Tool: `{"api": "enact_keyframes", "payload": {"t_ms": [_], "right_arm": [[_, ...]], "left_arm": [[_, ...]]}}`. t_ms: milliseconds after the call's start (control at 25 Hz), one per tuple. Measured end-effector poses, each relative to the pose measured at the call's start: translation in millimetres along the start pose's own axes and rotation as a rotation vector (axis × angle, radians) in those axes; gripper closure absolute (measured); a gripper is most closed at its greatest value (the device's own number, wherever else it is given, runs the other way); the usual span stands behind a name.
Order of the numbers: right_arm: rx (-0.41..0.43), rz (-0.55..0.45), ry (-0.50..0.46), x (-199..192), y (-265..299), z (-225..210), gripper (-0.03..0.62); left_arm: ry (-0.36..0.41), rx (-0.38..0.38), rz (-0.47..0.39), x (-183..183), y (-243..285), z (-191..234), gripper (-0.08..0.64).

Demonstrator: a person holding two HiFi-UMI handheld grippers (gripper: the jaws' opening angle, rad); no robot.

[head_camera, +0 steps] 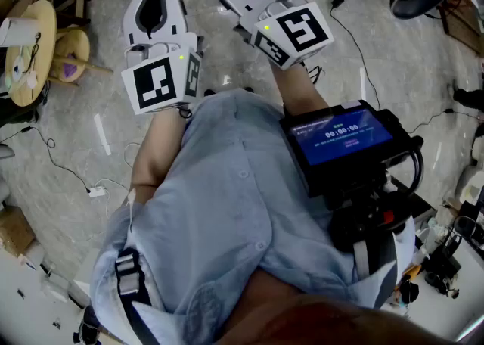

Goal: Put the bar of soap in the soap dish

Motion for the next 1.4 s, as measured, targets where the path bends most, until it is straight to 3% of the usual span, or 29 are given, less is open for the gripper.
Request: {"api": "enact_keyframes", "payload": {"t_ms": [720,1400], "right_arm": [[-0.005,-0.018,-0.001,-4,-9,-7,0.376],[0.035,-0.037,0.05,5,-37,-52,0.377]], "left_arm": [[0.01,-0.008,0.0,-6,2,-12,0.552],[0.017,0.03,0.036,-13,25,-49,0.552]]}}
Point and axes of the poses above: the fingertips, and each gripper's own axes: y forward along the fingers, z to its left, x out of its top, the point moved 7 cm from there along -y, backward along the fingers, and after that the axes turned 7 degrees about y, right-handed, at the moved point
